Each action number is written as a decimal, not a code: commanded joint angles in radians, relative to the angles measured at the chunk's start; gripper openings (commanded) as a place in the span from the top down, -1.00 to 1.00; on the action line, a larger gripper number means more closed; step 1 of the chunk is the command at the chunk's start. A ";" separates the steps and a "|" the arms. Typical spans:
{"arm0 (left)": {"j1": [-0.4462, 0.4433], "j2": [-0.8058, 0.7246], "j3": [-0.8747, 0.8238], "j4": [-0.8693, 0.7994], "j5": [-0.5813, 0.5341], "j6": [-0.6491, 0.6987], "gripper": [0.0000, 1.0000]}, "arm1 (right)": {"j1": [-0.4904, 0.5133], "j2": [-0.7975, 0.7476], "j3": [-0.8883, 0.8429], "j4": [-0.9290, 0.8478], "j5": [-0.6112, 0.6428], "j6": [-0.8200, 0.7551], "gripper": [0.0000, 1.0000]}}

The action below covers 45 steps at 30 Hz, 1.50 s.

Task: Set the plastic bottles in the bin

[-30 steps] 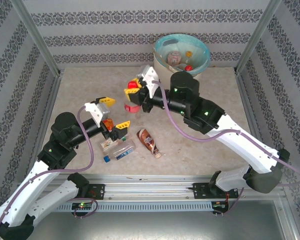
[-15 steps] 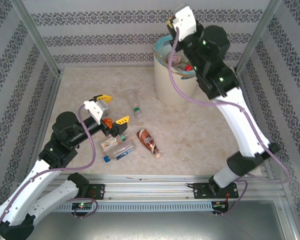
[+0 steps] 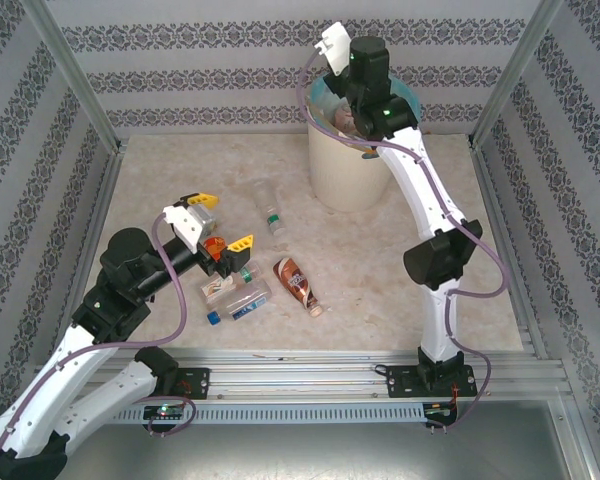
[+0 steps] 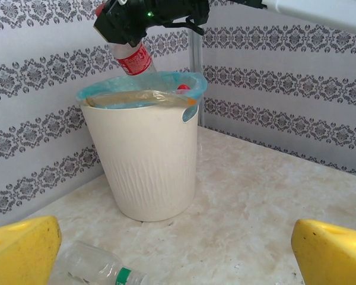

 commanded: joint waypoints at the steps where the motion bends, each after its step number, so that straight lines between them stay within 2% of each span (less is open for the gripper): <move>1: -0.011 -0.009 -0.009 -0.021 -0.011 0.025 -1.00 | -0.013 0.039 0.088 -0.071 0.075 -0.003 0.98; 7: -0.011 -0.009 -0.002 -0.038 -0.011 0.027 -1.00 | -0.032 0.088 0.119 -0.121 0.115 0.027 0.92; 12: -0.011 -0.014 0.000 -0.050 -0.011 0.026 -1.00 | -0.044 0.110 0.121 -0.141 0.090 0.050 0.85; 14: -0.011 -0.015 0.002 -0.054 -0.012 0.025 -1.00 | -0.043 0.119 0.124 -0.146 0.079 0.055 0.75; 15: -0.011 -0.015 0.003 -0.054 -0.012 0.023 -1.00 | -0.043 0.121 0.126 -0.149 0.071 0.060 0.66; 16: -0.011 -0.018 0.002 -0.053 -0.014 0.022 -1.00 | -0.043 0.120 0.127 -0.151 0.063 0.071 0.38; 17: -0.011 -0.019 0.002 -0.054 -0.014 0.022 -1.00 | -0.041 0.120 0.129 -0.150 0.062 0.083 -0.15; 18: -0.011 -0.020 0.003 -0.055 -0.015 0.022 -1.00 | -0.039 0.119 0.133 -0.146 0.064 0.099 -0.42; 21: -0.011 -0.020 0.005 -0.059 -0.015 0.022 -1.00 | -0.031 0.112 0.163 -0.152 0.046 0.127 -0.55; 27: -0.011 -0.020 0.005 -0.058 -0.012 0.016 -1.00 | -0.018 0.055 0.176 -0.144 -0.003 0.208 -0.61; 38: -0.011 -0.021 -0.001 -0.059 -0.015 0.004 -1.00 | -0.016 -0.041 0.093 -0.179 -0.105 0.356 -0.41; 45: -0.011 0.056 0.066 -0.170 -0.176 -0.032 -1.00 | 0.026 -0.171 -0.009 -0.155 -0.155 0.436 -0.39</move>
